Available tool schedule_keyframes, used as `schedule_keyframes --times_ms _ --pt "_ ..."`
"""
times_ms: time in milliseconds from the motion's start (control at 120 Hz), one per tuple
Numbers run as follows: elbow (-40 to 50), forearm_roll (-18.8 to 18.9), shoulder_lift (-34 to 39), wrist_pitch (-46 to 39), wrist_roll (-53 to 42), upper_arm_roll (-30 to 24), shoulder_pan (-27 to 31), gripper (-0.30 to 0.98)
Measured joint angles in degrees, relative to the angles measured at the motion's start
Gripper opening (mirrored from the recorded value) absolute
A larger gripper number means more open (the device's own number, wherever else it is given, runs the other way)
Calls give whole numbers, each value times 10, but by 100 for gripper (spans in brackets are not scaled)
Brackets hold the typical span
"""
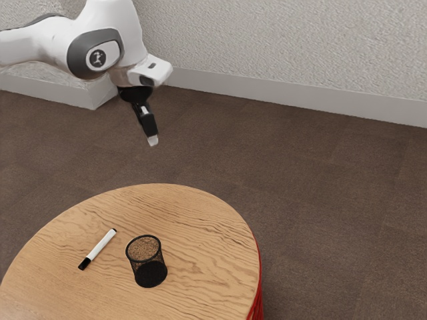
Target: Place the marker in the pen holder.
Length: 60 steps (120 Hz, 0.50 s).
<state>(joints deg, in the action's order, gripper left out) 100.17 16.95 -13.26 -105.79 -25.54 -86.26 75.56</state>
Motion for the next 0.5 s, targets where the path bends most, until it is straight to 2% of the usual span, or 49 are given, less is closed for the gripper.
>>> schedule_keyframes --times_ms 108,192,442,500 --pt "-8 2 0 39 -32 -8 1 66" --pt "10 2 2 58 -52 7 3 67" --pt "89 4 -40 75 -80 129 0 68" --pt "100 8 -58 69 -80 175 -30 68"
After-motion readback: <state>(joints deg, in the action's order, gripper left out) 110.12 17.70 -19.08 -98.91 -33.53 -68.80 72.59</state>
